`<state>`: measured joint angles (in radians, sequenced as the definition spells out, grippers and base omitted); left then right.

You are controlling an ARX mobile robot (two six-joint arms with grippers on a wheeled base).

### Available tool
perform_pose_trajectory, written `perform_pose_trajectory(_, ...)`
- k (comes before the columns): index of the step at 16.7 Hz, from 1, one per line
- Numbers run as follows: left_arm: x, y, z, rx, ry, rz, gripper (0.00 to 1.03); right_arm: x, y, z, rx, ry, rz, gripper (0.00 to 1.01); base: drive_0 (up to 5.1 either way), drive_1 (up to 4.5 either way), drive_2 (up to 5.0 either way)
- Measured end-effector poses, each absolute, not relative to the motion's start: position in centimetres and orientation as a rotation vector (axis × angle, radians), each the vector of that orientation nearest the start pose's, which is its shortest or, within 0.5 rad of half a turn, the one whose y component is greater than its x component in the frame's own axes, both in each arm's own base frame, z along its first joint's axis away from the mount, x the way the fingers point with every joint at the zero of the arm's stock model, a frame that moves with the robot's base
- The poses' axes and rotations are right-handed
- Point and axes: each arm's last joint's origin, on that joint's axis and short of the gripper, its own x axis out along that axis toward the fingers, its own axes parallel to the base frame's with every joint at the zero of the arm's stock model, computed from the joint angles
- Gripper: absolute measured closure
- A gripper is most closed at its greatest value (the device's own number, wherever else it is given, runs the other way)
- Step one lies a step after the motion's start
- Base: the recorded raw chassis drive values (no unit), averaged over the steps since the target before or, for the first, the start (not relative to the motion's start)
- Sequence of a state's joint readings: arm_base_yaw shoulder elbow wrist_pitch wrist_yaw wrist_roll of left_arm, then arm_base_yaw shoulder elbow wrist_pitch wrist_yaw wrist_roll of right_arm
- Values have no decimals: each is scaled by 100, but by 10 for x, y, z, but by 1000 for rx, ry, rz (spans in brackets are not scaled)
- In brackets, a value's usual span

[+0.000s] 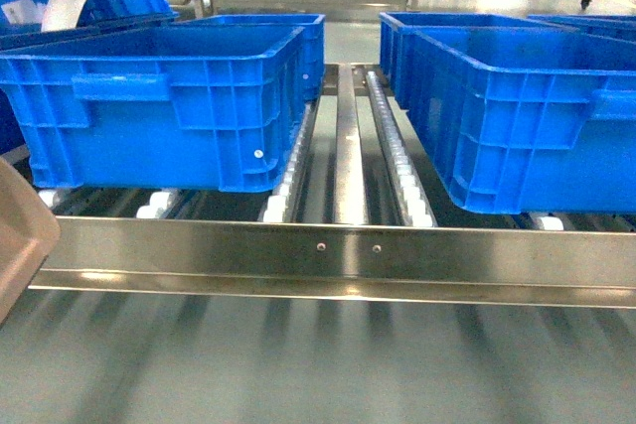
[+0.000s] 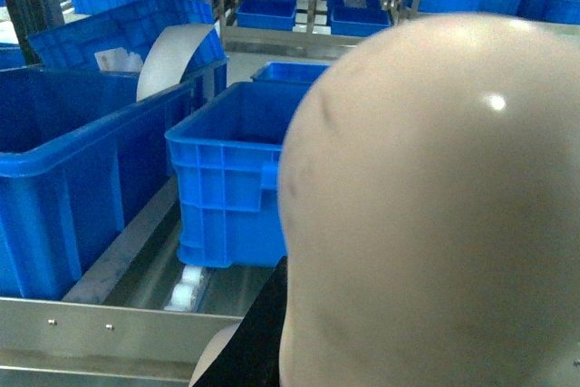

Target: Place part in tray to right shelf

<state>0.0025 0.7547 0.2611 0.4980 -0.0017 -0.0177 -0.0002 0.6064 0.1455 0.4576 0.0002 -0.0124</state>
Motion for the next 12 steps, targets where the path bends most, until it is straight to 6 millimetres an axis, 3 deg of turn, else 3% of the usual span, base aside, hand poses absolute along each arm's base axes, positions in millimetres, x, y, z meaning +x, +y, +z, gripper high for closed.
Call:
perform_pose_trajectory(3,155,0,199,-18,31,2,88,137,0,190,-11,4,0,99,0,0,0)
perform_pose_trajectory(12,131,0,180,-18,17,2,88,120,0,176,-10,0,0,99,0,0,0)
